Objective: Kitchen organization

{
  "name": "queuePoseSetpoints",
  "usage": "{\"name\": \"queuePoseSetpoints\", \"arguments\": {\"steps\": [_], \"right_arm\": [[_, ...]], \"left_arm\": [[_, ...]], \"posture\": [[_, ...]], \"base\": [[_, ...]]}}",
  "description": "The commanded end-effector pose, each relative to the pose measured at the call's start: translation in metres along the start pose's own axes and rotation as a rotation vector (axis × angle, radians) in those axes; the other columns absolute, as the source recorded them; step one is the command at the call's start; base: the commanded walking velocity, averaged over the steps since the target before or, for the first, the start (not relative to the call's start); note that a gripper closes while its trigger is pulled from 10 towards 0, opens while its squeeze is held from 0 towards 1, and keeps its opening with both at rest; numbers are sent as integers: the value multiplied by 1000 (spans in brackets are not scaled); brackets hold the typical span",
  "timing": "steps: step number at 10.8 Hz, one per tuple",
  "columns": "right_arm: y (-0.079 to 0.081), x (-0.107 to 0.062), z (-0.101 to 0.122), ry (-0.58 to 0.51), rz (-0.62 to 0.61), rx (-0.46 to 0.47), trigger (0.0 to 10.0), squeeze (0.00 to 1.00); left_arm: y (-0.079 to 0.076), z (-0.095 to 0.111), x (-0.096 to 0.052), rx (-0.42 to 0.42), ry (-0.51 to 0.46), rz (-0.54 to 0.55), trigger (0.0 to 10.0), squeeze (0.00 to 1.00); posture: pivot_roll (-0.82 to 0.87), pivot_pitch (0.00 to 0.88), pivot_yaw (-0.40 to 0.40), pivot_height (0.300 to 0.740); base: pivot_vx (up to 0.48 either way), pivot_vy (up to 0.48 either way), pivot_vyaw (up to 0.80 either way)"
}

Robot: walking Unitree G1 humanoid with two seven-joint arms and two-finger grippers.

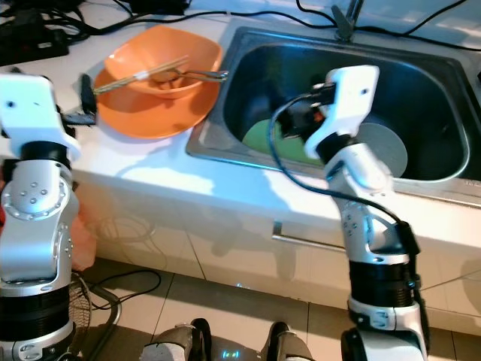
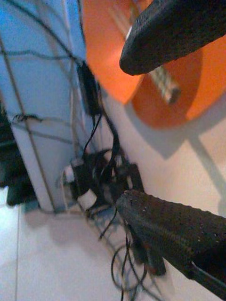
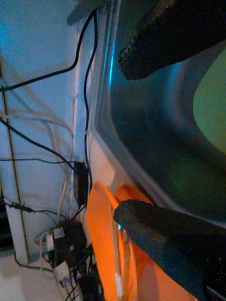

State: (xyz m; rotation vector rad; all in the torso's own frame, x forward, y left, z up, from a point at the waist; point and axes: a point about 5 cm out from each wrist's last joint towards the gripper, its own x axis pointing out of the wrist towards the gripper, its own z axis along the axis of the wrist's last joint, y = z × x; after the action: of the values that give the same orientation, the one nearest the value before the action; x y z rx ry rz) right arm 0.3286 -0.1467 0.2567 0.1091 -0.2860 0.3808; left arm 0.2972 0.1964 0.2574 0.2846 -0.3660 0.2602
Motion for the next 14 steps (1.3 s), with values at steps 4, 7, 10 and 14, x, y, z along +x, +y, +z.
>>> {"name": "queuePoseSetpoints", "arguments": {"steps": [4,7,10,14], "right_arm": [[-5,4,8,-25,12,-34,10000,0],[-3,9,12,-18,77,-36,10000,0],[4,13,10,26,174,27,10000,0],[15,5,4,113,341,35,10000,0]], "left_arm": [[-1,-1,1,34,-19,-78,10000,0],[0,-1,11,12,-18,-49,10000,0],[17,-15,21,-4,59,14,10000,0],[10,-25,34,-100,136,-137,10000,0]], "posture": [[86,182,-16,740],[81,154,-15,740],[73,152,-28,740],[80,167,-2,740]], "base": [[0,0,-281],[0,0,0],[0,0,0],[0,0,0]]}}
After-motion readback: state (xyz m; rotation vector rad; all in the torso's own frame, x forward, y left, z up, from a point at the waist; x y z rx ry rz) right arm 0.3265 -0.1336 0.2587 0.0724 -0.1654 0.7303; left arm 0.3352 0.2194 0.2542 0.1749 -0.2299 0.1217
